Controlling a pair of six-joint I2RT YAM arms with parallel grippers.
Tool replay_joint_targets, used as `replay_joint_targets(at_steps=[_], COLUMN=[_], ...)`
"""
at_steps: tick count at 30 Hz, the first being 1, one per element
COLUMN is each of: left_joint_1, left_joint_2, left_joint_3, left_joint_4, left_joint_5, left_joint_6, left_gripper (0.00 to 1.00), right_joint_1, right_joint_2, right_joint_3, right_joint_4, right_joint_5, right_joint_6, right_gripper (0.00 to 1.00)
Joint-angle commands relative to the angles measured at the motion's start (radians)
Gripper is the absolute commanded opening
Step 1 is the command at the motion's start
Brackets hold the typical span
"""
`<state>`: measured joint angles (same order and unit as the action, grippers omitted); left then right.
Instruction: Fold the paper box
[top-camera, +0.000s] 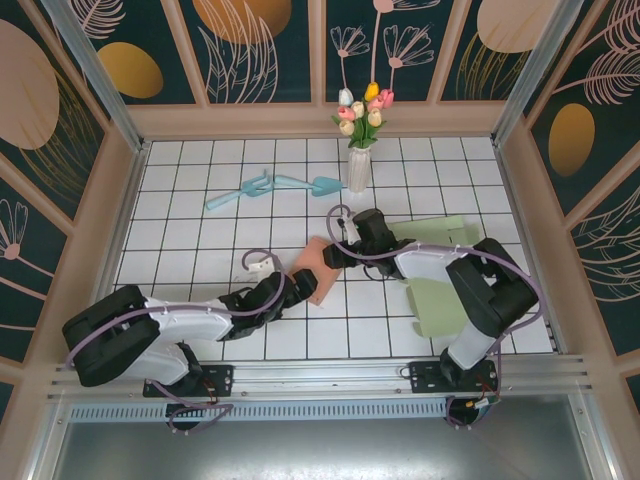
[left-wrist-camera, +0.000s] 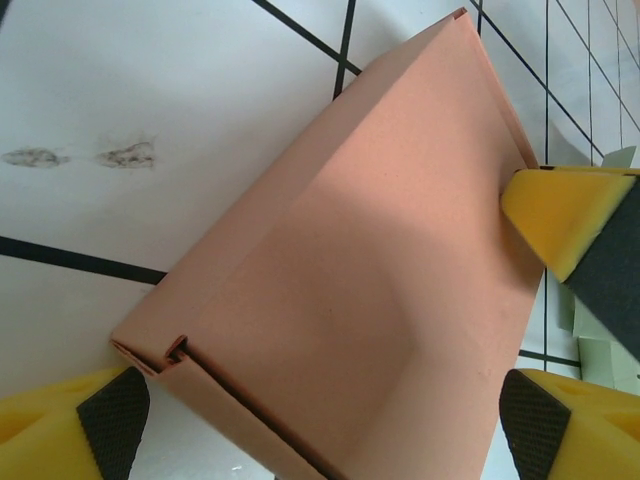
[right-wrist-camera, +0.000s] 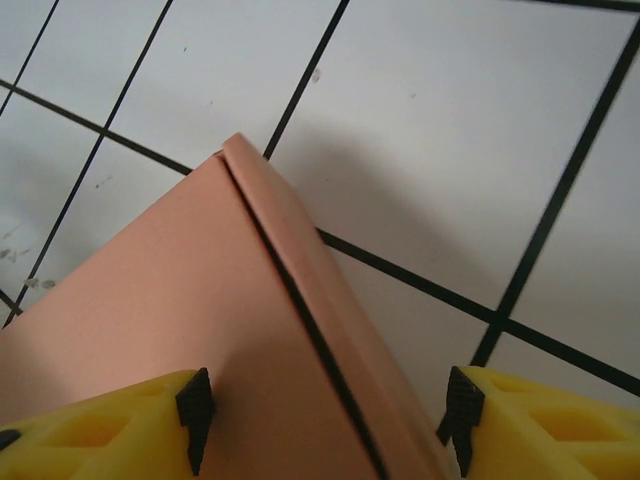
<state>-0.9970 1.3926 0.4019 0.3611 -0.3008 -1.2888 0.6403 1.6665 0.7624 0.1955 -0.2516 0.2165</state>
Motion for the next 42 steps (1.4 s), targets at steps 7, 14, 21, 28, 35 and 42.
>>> replay_joint_targets(at_steps=[7,14,21,28,35,42], left_joint_1=[0.091,0.210,0.357,0.473,0.609,0.712], left_joint_2=[0.060,0.065,0.080,0.190,0.299,0.386], left_joint_3=[0.126,0.270,0.420,0.501,0.547,0.630], left_joint_4=[-0.020,-0.162,-0.326,-0.389,-0.413,-0.438], left_joint_5=[0.020,0.034,0.048,0.044,0.046,0.027], left_joint_6=[0.034,0.125,0.256,0.342,0.388,0.461], left_gripper=[0.91,0.91,0.92,0.92,0.93,0.93], right_joint_1=[-0.004,0.039,0.063,0.095,0.142,0.168], right_joint_2=[-0.028,-0.032,0.050,0.182,0.318,0.392], right_joint_3=[-0.026,-0.020,0.044,0.154,0.297,0.358], right_joint_4=[0.120,0.194,0.269,0.358,0.355,0.392], right_joint_5=[-0.096,-0.006,0.040,0.008,-0.001,-0.008], right_joint_6=[0.075,0.179,0.275,0.351,0.363,0.392], right_gripper=[0.44,0.37,0.37,0.36,0.36,0.37])
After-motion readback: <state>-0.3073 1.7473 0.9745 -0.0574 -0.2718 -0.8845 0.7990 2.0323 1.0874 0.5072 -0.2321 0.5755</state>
